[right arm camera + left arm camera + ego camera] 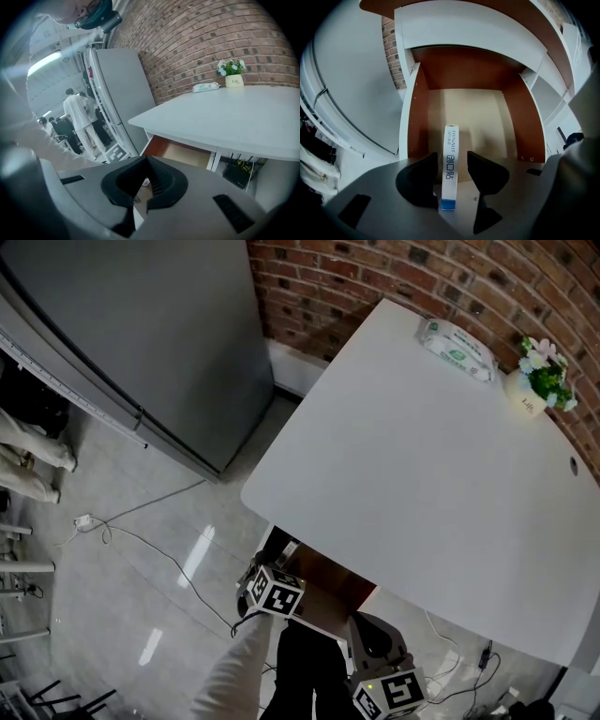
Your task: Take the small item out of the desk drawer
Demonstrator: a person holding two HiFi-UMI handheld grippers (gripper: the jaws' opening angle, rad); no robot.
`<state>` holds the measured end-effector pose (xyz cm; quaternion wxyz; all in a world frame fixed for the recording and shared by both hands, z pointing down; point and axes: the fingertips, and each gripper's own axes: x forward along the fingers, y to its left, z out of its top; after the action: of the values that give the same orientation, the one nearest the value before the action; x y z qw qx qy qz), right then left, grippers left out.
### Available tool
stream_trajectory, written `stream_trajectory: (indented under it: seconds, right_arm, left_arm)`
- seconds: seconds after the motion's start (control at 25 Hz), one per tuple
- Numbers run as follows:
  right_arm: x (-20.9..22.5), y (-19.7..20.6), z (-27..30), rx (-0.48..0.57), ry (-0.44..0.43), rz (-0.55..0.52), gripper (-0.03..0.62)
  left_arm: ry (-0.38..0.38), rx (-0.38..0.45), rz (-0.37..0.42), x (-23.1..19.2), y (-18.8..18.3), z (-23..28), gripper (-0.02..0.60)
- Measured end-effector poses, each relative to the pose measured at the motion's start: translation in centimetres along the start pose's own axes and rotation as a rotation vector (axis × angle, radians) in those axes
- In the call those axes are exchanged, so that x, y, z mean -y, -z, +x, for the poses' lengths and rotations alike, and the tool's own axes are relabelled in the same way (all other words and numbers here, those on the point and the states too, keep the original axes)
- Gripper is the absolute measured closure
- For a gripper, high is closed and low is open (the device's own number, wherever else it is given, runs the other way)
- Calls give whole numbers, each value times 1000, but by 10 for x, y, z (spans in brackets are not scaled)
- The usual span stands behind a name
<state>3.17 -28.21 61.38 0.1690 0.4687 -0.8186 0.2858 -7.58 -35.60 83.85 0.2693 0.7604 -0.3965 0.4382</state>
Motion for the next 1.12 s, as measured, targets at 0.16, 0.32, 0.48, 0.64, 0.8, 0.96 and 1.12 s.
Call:
stream_trajectory:
  seconds: [0.16,0.32,0.48,0.64,0.8,0.96,1.12]
  right_arm:
    - [3,4,1,-12,13,5,568]
    - [3,7,1,-17,11,8,568]
    - [-1,7,-1,-19,3,3,568]
    - [2,5,-5,8,8,-10,568]
    - [-3,-5,-9,39,0,-19,568]
    - [-11,-18,-18,68,-6,-26,568]
    - [-20,-35,-28,104,-14,-47,568]
  left_arm:
    - [-13,-60,-13,-2,18,17,401]
    - [-19,-75,-4,-4,20,19,481]
    - [-16,-56,1,-4,17,10,489]
    - [-25,4,3,0,0,-13,491]
    - [-41,60,-11,5,-9,-43,492]
    - [-52,119,-29,11,-18,-81,492]
    - [-65,191,-57,15,-30,-121,492]
